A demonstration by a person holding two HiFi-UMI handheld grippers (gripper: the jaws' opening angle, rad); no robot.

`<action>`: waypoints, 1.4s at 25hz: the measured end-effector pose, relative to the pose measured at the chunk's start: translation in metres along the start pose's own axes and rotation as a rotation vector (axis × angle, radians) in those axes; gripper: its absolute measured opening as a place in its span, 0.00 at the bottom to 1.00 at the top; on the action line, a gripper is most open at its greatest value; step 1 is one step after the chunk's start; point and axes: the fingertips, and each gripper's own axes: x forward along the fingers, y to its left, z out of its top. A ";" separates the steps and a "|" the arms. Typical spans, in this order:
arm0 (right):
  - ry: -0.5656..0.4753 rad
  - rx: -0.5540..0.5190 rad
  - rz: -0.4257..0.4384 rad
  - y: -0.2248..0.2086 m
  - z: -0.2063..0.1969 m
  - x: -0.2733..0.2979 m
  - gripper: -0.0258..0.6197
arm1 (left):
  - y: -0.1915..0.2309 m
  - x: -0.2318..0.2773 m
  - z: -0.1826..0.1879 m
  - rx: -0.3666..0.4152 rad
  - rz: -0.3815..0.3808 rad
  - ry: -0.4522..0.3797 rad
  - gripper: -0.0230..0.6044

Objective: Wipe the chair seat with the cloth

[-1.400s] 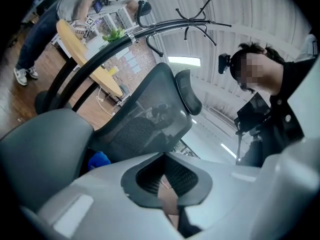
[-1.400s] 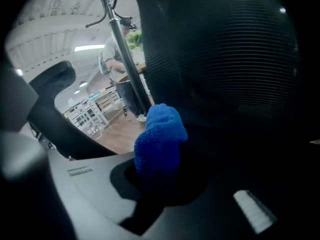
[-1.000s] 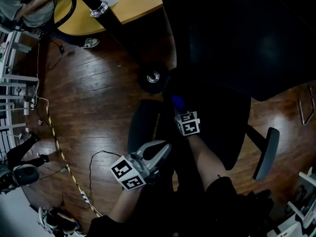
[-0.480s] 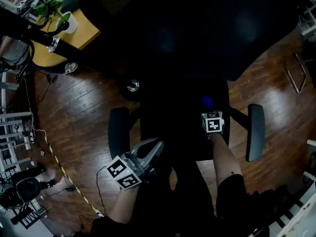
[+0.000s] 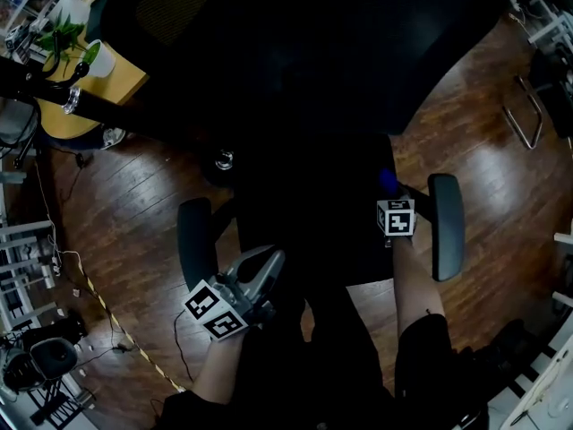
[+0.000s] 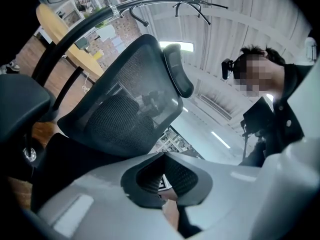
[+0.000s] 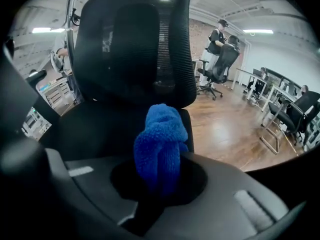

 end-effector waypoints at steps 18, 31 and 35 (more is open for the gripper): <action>0.062 -0.119 0.544 0.357 0.023 0.026 0.09 | 0.033 -0.088 0.030 -0.011 0.168 -0.170 0.02; 0.090 -0.129 0.433 0.299 -0.022 0.023 0.09 | 0.038 -0.093 0.025 0.003 0.167 -0.170 0.02; 0.115 -0.066 0.292 0.198 -0.046 0.014 0.09 | 0.043 -0.077 0.019 -0.003 0.148 -0.141 0.02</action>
